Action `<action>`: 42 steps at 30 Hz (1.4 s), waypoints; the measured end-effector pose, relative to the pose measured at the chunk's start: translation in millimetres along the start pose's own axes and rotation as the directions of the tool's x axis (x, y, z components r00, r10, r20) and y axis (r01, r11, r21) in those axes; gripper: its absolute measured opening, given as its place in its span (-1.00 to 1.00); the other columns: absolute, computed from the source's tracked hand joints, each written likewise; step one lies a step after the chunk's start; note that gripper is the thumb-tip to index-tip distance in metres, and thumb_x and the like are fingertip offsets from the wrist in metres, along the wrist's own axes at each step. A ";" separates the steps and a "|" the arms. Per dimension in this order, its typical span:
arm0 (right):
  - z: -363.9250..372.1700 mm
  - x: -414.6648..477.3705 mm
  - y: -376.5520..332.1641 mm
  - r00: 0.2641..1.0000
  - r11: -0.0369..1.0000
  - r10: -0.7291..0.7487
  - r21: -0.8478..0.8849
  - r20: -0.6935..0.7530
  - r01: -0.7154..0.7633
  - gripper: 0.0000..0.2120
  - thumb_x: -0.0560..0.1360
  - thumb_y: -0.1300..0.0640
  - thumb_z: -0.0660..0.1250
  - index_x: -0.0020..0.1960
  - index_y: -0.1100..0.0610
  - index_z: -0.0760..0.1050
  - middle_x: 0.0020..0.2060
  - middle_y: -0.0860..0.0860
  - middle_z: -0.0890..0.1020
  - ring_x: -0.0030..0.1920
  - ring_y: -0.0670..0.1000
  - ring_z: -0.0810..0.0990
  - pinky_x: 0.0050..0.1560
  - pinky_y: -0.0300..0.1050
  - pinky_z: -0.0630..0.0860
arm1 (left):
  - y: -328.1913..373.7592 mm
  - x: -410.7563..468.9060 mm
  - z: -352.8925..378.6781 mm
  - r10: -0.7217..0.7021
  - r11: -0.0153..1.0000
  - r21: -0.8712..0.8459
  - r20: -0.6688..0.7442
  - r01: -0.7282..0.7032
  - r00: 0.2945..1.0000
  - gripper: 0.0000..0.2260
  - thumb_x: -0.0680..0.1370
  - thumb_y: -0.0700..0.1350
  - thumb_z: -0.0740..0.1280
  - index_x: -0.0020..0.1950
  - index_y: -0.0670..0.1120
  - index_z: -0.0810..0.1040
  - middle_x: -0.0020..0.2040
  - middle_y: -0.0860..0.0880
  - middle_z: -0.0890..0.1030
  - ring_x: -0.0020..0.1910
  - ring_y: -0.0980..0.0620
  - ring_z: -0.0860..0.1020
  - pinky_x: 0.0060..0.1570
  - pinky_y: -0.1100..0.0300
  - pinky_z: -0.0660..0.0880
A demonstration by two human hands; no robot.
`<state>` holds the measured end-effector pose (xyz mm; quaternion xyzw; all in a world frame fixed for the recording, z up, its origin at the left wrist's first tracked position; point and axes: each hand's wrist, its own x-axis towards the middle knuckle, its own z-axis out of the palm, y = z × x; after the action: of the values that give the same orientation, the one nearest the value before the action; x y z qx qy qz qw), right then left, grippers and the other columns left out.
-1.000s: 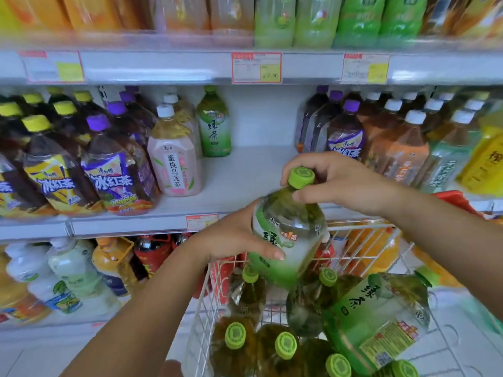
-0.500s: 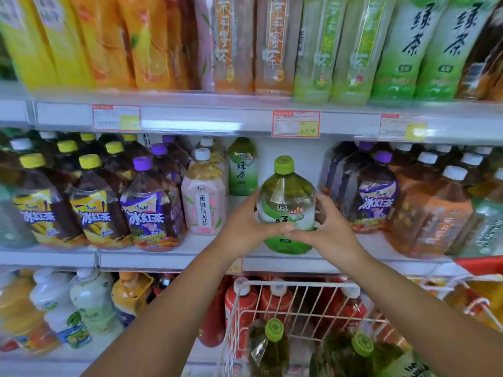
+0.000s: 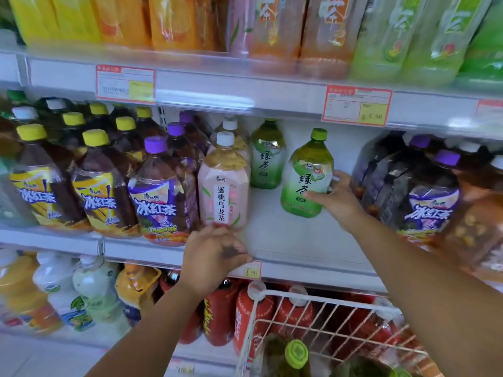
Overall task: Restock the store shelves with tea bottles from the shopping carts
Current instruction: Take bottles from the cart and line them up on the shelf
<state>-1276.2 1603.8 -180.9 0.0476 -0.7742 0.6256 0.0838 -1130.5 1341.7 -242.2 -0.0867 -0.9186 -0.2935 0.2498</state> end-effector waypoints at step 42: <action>-225.8 -264.7 -64.7 0.787 0.511 0.474 -0.851 0.396 0.121 -0.75 0.51 -0.10 0.34 0.19 -0.21 0.49 0.01 -0.14 0.64 -0.01 -0.18 0.59 0.00 -0.34 0.48 | 194.5 -59.9 36.8 0.456 0.879 -0.384 0.510 -0.282 0.729 -0.71 0.48 0.21 0.31 0.15 0.19 0.57 0.17 0.22 0.55 0.18 0.28 0.48 0.24 0.27 0.39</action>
<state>-989.0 1802.3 -122.9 0.1068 -0.9621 0.1292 -0.2153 -1034.4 1520.4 -202.2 -0.3901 -0.8624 -0.3225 -0.0070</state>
